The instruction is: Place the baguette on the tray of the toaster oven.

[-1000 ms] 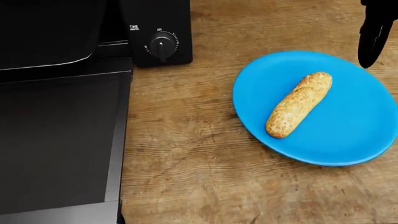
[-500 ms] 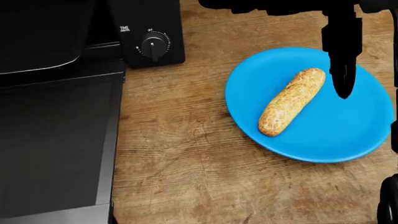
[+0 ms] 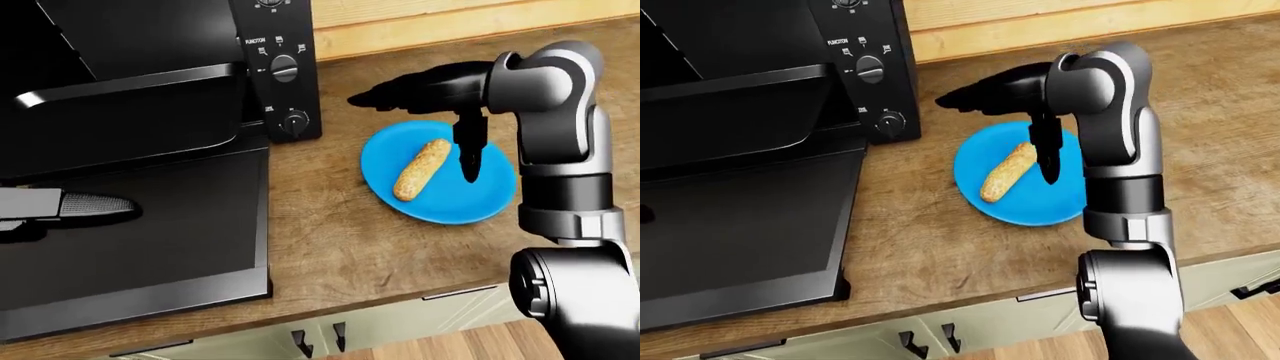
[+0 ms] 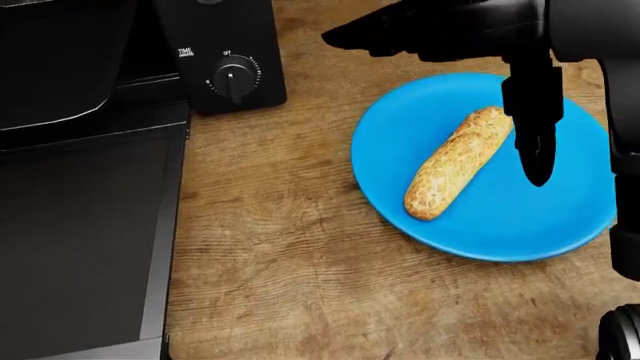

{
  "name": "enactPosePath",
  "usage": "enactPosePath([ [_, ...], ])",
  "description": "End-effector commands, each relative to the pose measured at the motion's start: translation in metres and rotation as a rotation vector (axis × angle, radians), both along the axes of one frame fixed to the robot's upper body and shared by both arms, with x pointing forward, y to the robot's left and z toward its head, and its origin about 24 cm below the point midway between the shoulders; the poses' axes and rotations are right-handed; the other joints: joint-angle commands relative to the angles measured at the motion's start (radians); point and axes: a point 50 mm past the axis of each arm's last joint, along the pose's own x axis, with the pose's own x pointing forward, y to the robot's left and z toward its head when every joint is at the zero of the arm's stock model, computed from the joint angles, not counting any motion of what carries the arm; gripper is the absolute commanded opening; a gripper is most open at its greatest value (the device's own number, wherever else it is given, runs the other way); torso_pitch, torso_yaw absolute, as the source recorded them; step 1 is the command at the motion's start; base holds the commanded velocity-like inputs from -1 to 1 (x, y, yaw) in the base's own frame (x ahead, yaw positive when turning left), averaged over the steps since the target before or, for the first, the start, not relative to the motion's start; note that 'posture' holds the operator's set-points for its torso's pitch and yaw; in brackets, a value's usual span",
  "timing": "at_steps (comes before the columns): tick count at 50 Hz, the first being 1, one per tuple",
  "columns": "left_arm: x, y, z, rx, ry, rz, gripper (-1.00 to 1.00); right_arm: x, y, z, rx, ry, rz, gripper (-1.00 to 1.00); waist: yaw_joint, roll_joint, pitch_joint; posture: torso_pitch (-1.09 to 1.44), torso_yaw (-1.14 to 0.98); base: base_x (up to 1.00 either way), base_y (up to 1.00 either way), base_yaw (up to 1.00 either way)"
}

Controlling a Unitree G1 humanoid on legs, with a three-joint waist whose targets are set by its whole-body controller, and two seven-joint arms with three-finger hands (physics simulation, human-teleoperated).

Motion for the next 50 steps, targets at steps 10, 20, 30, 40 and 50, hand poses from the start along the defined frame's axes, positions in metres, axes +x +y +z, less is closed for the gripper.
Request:
enactPosePath([
  [10, -0.001, 0.002, 0.009, -0.01, -0.067, 0.019, 1.0, -0.012, -0.005, 0.01, 0.024, -0.068, 0.001, 1.0, 0.002, 0.0, -0.026, 0.0, 0.0, 0.0, 0.0, 0.0],
  [20, -0.002, 0.003, 0.008, -0.01, -0.067, 0.022, 1.0, -0.015, -0.003, 0.008, 0.023, -0.061, 0.006, 0.9, 0.0, -0.001, -0.026, 0.0, 0.0, 0.0, 0.0, 0.0],
  [30, -0.003, 0.004, 0.005, -0.016, -0.062, 0.024, 1.0, -0.015, -0.003, 0.006, 0.018, -0.051, 0.003, 0.65, 0.0, -0.002, -0.027, 0.0, 0.0, 0.0, 0.0, 0.0],
  [40, -0.003, 0.005, 0.003, -0.017, -0.06, 0.028, 1.0, -0.014, 0.0, 0.007, 0.015, -0.051, 0.007, 0.62, 0.0, -0.002, -0.027, 0.0, 0.0, 0.0, 0.0, 0.0],
  [50, -0.002, 0.005, 0.003, -0.019, -0.062, 0.027, 1.0, -0.013, 0.0, 0.01, 0.015, -0.053, 0.009, 0.56, 0.002, -0.002, -0.028, 0.0, 0.0, 0.0, 0.0, 0.0],
])
